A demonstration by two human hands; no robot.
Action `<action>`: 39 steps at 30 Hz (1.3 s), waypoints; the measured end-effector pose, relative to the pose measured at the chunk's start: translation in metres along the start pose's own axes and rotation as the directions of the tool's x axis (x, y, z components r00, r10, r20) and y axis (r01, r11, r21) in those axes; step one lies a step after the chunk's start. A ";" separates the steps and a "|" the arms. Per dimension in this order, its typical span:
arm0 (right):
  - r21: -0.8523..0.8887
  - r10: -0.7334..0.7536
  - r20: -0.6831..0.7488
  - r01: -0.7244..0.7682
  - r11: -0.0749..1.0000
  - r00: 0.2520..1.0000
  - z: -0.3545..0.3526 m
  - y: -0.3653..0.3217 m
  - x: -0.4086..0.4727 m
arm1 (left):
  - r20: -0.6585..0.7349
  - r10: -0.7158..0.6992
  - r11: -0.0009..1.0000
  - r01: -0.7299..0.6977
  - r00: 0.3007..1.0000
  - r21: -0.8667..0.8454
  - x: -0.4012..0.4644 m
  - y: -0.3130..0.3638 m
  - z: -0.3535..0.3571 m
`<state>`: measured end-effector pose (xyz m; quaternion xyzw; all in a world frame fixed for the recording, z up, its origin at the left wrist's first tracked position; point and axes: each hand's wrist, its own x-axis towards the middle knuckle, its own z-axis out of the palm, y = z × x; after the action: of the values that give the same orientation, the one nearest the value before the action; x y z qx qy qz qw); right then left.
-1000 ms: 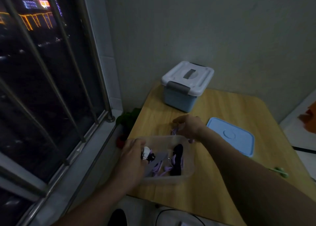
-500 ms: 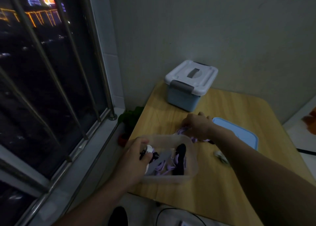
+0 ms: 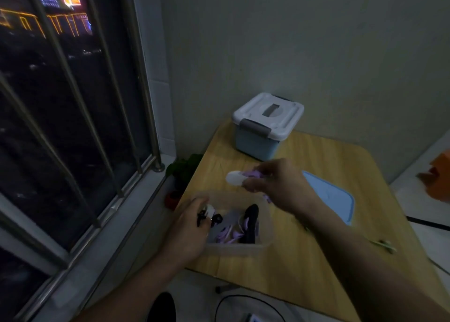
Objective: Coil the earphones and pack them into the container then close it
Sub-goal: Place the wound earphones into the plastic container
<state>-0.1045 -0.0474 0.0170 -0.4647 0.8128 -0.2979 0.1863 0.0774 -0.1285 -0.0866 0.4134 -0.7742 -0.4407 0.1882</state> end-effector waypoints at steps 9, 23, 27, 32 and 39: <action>-0.339 0.108 -0.296 -0.210 0.917 0.949 0.060 0.007 -0.034 | 0.003 0.133 0.972 -0.131 0.991 0.197 -0.007 0.006 -0.001; -0.455 0.063 -0.330 -0.217 0.863 0.942 0.081 0.010 -0.033 | 0.096 -0.018 0.745 -0.051 0.995 0.665 0.018 0.051 0.013; -0.356 0.115 -0.358 -0.249 0.900 0.927 0.082 0.010 -0.033 | 0.021 -0.038 0.749 0.015 0.999 0.663 0.020 0.052 0.016; -0.402 0.094 -0.312 -0.221 0.888 0.945 0.090 0.011 -0.032 | -0.115 -0.081 0.799 0.133 0.990 0.587 0.020 0.051 0.017; -0.415 0.100 -0.293 -0.221 0.883 0.951 0.096 0.009 -0.032 | -0.096 -0.125 0.809 0.157 0.988 0.566 0.021 0.049 0.014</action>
<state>-0.0391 -0.0461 -0.0603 -0.3817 0.9124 -0.1477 -0.0093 0.0326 -0.1245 -0.0548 0.5189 -0.8324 -0.1897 0.0431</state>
